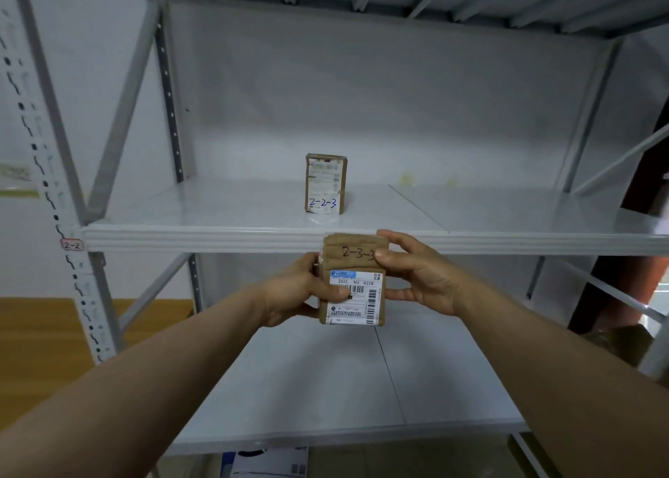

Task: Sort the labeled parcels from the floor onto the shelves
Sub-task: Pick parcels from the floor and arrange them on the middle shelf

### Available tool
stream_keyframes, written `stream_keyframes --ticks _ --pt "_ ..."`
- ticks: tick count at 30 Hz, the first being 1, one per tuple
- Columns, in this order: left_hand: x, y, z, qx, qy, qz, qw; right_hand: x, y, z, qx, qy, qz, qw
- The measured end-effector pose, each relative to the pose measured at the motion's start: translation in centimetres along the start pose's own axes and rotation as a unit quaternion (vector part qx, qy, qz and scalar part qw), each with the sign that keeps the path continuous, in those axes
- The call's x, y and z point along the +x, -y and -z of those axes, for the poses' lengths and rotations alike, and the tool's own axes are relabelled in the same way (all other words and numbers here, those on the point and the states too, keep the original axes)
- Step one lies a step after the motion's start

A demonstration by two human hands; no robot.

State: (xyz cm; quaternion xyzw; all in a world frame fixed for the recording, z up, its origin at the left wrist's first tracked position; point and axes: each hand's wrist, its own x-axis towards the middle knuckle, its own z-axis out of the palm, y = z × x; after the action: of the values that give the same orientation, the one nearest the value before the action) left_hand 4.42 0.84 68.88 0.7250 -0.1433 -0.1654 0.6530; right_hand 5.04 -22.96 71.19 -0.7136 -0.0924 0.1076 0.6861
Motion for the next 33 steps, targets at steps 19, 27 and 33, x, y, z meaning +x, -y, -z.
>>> stream_keyframes --ticks 19,27,33 --pt "5.2 8.5 6.9 0.106 0.052 0.156 0.981 7.9 -8.7 -3.4 -0.132 0.057 -0.190 0.971" --pt "8.2 15.9 8.0 0.152 0.033 0.211 0.965 12.6 -16.9 -5.9 -0.198 0.024 -0.234 0.951" --pt "11.8 20.1 6.4 0.147 -0.003 0.240 0.960 14.9 -21.9 -3.5 -0.320 -0.064 -0.199 0.924"
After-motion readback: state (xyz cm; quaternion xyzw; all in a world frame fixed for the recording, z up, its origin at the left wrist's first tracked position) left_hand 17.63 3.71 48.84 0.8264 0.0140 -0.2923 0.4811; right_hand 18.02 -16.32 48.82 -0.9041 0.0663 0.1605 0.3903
